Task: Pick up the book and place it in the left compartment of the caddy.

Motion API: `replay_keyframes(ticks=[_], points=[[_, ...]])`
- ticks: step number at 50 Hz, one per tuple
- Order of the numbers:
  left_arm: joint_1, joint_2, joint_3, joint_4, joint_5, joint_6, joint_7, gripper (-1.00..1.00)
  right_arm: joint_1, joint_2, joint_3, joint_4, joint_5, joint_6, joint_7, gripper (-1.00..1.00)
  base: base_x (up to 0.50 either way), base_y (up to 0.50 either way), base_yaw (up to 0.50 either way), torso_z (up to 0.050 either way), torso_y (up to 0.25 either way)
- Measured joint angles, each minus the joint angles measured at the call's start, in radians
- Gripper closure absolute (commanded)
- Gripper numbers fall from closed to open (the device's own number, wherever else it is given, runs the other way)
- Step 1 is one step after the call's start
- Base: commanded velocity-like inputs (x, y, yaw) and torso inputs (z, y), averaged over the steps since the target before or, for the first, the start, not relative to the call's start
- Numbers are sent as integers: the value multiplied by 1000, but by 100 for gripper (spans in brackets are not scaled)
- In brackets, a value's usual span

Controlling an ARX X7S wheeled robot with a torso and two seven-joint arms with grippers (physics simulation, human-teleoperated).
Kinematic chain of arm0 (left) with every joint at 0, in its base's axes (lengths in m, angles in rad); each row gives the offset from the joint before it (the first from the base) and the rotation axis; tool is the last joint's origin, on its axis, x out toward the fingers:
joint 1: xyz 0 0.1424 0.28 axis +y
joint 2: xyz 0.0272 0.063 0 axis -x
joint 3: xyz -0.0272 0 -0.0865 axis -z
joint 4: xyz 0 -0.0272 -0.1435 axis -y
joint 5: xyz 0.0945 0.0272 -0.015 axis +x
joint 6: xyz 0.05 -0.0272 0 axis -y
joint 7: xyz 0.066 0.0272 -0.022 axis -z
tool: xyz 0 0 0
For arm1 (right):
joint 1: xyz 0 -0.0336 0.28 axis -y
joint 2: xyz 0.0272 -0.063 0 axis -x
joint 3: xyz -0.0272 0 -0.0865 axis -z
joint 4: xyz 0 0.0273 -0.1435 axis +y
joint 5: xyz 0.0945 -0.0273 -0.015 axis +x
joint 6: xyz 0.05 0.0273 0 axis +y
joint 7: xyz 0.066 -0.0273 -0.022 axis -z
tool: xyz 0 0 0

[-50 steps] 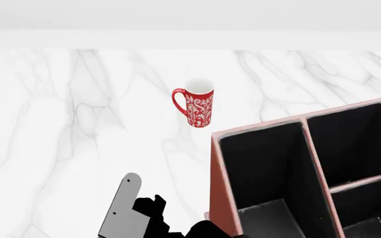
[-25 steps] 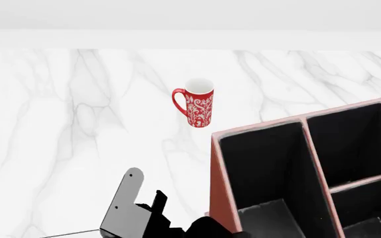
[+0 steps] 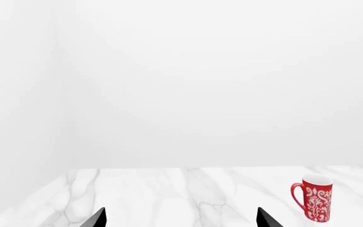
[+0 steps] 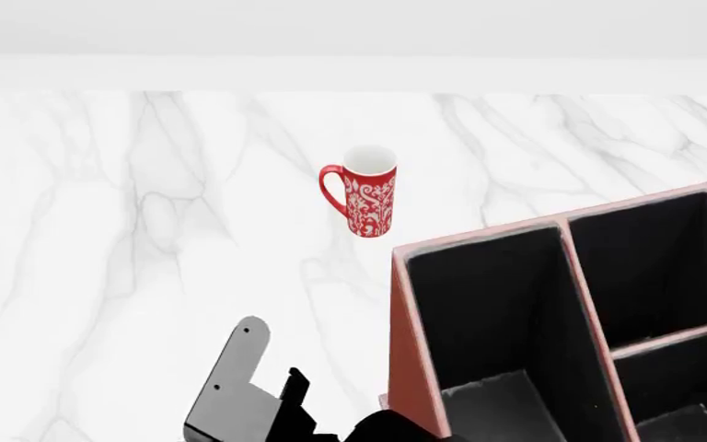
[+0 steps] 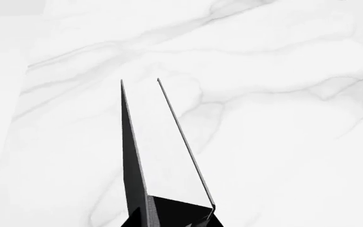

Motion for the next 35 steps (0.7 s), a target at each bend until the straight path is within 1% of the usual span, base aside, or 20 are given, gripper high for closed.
replay_keyframes(ticks=[6, 19, 35], points=[[2, -3, 1, 1, -1, 3, -3, -100, -10, 15, 0, -50, 9, 19, 17, 100, 0, 0, 1, 0, 0], [5, -9, 4, 1, -3, 9, -9, -100, -18, 58, 21, -175, -33, 57, 81, 100, 0, 0, 0, 0, 0], [4, -16, 11, -1, -5, 13, -18, -100, -11, 100, 58, -283, -14, 93, 126, 100, 0, 0, 0, 0, 0]])
